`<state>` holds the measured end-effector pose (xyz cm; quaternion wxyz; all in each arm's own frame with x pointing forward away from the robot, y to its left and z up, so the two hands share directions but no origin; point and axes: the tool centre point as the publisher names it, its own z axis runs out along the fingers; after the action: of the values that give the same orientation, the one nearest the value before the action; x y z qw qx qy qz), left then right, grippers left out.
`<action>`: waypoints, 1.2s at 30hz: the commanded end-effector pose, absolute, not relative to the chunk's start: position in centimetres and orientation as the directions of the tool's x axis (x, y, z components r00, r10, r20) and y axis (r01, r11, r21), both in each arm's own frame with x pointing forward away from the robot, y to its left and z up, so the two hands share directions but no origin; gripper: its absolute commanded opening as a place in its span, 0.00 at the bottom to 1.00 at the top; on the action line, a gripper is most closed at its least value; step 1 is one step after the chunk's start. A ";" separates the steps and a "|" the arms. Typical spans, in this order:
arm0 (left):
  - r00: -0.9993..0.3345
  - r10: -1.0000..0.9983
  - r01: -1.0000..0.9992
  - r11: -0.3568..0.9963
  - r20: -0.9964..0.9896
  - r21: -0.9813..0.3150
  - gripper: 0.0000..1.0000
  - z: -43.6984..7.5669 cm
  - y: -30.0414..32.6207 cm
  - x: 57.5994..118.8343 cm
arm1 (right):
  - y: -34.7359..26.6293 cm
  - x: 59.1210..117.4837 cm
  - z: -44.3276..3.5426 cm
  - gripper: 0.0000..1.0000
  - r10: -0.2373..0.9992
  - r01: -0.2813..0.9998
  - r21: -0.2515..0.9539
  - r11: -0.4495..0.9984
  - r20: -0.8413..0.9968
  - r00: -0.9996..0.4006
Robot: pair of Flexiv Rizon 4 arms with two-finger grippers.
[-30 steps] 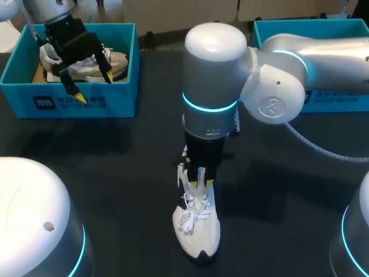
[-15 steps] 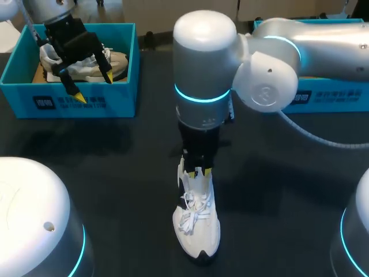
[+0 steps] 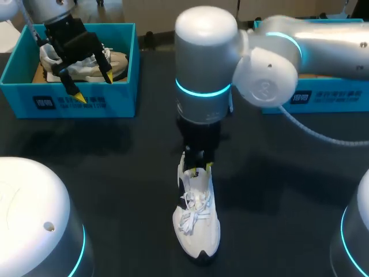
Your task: Take the shoe out of the shoebox, open the shoe tongue, remove and reinsert the insole, then place the shoe into the shoebox
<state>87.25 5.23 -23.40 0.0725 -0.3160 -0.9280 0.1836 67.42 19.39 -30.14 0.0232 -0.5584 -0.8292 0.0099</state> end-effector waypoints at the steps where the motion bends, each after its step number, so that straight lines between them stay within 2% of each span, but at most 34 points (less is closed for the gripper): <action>1: -0.790 0.613 0.560 0.734 0.019 -0.385 1.00 -23.3 5.3 87.2 | 18.8 68.0 -27.1 0.32 0.847 0.846 -0.038 0.532 0.046 -0.530; 3: -0.790 0.613 0.560 0.734 0.019 -0.385 1.00 -23.3 5.3 87.2 | 18.7 68.3 -26.7 0.39 0.805 0.804 -0.050 0.593 0.059 -0.591; 5: -0.790 0.613 0.560 0.734 0.019 -0.385 1.00 -23.3 5.3 87.2 | 18.4 68.6 -26.3 0.40 0.725 0.728 -0.023 0.685 0.111 -0.680; 6: -0.790 0.613 0.560 0.734 0.019 -0.385 1.00 -23.3 5.3 87.2 | 18.3 68.6 -26.1 0.42 0.725 0.727 -0.024 0.686 0.099 -0.682; 8: -0.790 0.613 0.560 0.734 0.019 -0.385 1.00 -23.3 5.3 87.2 | 17.9 68.6 -25.7 0.49 0.648 0.653 0.006 0.757 0.123 -0.752; 9: -0.790 0.613 0.560 0.734 0.019 -0.385 1.00 -23.3 5.3 87.2 | 17.8 68.6 -25.5 0.66 0.638 0.643 0.007 0.766 0.119 -0.761; 10: -0.790 0.613 0.560 0.734 0.019 -0.385 1.00 -23.3 5.3 87.2 | 17.7 68.5 -25.3 0.98 0.592 0.599 0.017 0.801 0.130 -0.795; 11: -0.790 0.613 0.560 0.734 0.019 -0.385 1.00 -23.3 5.3 87.2 | 17.6 68.2 -25.0 1.00 0.526 0.537 0.033 0.843 0.152 -0.836; 12: -0.790 0.613 0.560 0.734 0.019 -0.385 1.00 -23.3 5.3 87.2 | 17.5 67.9 -24.8 1.00 0.451 0.465 0.043 0.884 0.178 -0.875; 14: -0.790 0.613 0.560 0.734 0.019 -0.385 1.00 -23.3 5.3 87.2 | 17.5 67.0 -24.5 1.00 0.206 0.240 0.112 0.964 0.252 -0.945; 24: -0.790 0.613 0.560 0.734 0.019 -0.385 1.00 -23.3 5.3 87.2 | 17.5 67.0 -24.5 1.00 0.206 0.240 0.112 0.964 0.252 -0.945; 29: -0.790 0.613 0.560 0.734 0.019 -0.385 1.00 -23.3 5.3 87.2 | 18.9 69.0 -24.9 1.00 0.176 0.175 -0.023 0.984 0.211 -0.962; 36: -0.790 0.613 0.560 0.734 0.019 -0.385 1.00 -23.3 5.3 87.2 | 19.7 70.9 -25.2 1.00 0.180 0.175 -0.050 0.983 0.117 -0.977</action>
<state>87.25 5.23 -23.40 0.0725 -0.3159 -0.9280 0.1836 70.67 17.90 -25.31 0.0637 -0.0894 -0.9937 -0.0239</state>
